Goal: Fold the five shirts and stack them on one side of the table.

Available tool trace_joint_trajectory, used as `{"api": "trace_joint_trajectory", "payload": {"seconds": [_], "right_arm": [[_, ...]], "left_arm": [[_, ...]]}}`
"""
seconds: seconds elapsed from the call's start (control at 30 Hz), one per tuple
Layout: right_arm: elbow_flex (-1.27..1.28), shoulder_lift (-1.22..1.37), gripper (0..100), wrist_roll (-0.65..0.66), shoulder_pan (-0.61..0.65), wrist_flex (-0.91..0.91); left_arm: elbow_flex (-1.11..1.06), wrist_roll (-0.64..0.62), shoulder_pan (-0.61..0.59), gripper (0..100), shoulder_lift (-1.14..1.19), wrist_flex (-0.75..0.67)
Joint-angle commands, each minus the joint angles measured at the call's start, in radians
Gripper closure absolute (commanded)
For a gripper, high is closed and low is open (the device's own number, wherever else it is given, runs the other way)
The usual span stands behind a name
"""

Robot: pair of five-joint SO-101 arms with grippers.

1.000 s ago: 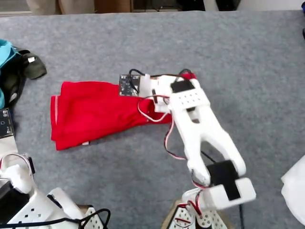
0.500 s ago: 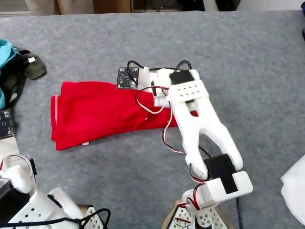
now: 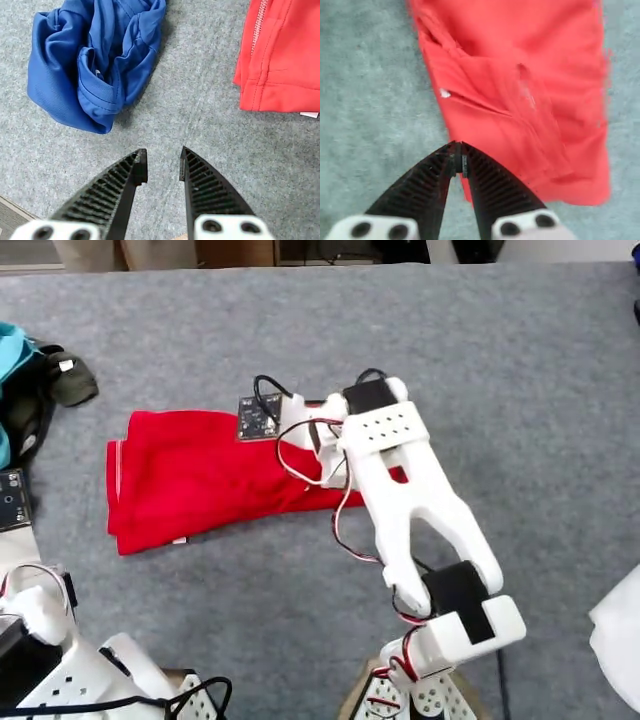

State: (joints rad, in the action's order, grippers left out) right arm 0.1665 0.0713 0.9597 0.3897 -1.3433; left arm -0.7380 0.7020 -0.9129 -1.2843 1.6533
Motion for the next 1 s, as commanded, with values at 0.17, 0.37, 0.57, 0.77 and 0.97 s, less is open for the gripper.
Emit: {"api": "trace_joint_trajectory", "payload": {"seconds": [0.17,0.37,0.57,0.77,0.97], "right_arm": [[0.038,0.147,99.3,-0.049,0.059,0.172],[-0.117,0.265,99.3,-0.1,0.094,0.216],[-0.318,0.329,99.3,-0.107,0.097,0.15],[-0.446,0.397,99.3,-0.107,0.099,0.107],[-0.473,0.49,99.3,-0.14,0.11,0.106]], "left_arm": [[0.04,0.003,0.002,87,0.007,-0.005],[0.04,0.006,-0.002,87,0.005,-0.003],[0.04,0.006,-0.003,87,0.005,0.0],[0.04,0.006,-0.003,87,0.005,0.003],[0.035,0.008,-0.003,87,0.005,0.003]]}}
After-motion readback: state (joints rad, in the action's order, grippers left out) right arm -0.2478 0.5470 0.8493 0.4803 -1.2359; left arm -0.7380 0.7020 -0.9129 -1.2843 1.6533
